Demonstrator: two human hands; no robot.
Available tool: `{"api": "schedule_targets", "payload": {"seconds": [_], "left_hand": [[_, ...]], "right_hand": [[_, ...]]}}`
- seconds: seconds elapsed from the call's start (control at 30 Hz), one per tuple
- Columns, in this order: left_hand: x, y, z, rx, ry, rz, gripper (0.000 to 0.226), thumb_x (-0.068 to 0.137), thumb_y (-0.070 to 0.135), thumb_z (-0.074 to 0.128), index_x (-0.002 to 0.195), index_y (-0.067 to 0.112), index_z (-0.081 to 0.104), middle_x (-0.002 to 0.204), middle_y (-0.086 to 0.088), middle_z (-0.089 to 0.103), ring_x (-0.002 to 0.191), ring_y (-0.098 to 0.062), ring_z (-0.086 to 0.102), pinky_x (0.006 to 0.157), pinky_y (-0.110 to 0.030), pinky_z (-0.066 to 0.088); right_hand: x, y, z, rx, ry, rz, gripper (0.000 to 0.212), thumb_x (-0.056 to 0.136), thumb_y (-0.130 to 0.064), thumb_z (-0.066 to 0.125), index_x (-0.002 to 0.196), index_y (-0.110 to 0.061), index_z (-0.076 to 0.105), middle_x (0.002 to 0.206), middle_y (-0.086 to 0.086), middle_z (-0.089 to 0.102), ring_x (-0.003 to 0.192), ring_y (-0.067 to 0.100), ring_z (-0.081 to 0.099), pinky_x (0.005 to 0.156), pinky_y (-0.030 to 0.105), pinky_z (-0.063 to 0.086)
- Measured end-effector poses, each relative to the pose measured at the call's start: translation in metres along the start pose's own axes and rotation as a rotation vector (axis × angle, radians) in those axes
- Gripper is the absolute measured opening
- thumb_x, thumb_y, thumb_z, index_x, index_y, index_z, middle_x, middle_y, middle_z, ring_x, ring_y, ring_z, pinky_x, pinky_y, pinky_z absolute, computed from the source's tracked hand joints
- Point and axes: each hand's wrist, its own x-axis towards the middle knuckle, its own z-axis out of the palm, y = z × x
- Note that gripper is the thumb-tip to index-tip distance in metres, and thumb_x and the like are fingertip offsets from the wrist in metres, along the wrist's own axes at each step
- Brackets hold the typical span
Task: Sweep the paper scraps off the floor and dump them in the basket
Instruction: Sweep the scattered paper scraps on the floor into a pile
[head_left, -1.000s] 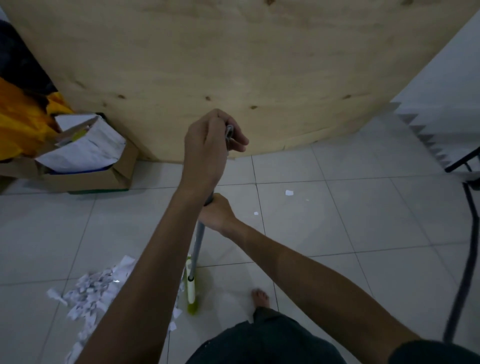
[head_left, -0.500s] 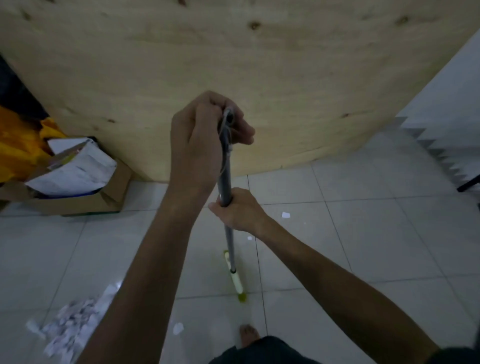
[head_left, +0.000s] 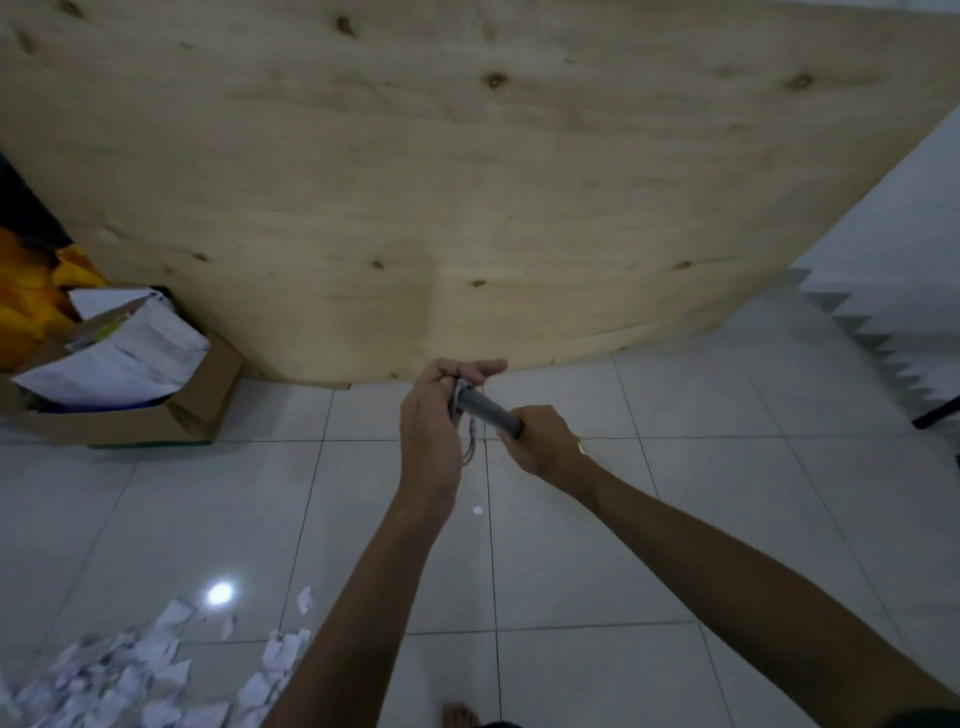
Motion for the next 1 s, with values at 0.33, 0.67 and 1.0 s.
{"api": "schedule_targets", "payload": {"seconds": [0.33,0.67,1.0], "left_hand": [[0.004,-0.097,0.001,0.063,0.037,-0.18,0.032,0.099,0.009,0.025,0.085,0.011,0.054,0.113,-0.005,0.063,0.113,-0.012,0.056,0.105,-0.031,0.038],[0.011,-0.069,-0.026,0.014,0.307,-0.055,0.037,0.095,0.0,0.023,0.073,0.012,0.05,0.082,0.003,0.072,0.096,-0.019,0.064,0.09,-0.025,0.043],[0.013,0.019,-0.054,-0.008,0.482,0.117,0.035,0.089,-0.003,0.026,0.065,0.013,0.047,0.053,0.005,0.061,0.064,-0.017,0.061,0.063,-0.019,0.05]], "right_hand": [[0.047,0.057,0.049,-0.057,-0.027,-0.012,0.017,0.088,-0.013,0.051,0.087,-0.006,0.067,0.09,0.017,0.07,0.086,0.03,0.065,0.064,0.024,0.035],[0.044,0.013,0.075,-0.001,-0.008,-0.137,0.019,0.089,-0.015,0.052,0.089,-0.005,0.068,0.087,0.016,0.069,0.084,0.031,0.065,0.072,0.033,0.049],[0.008,-0.079,0.078,0.179,-0.121,-0.174,0.026,0.095,-0.027,0.053,0.104,-0.007,0.067,0.101,0.013,0.07,0.093,0.027,0.065,0.07,0.025,0.041]]}}
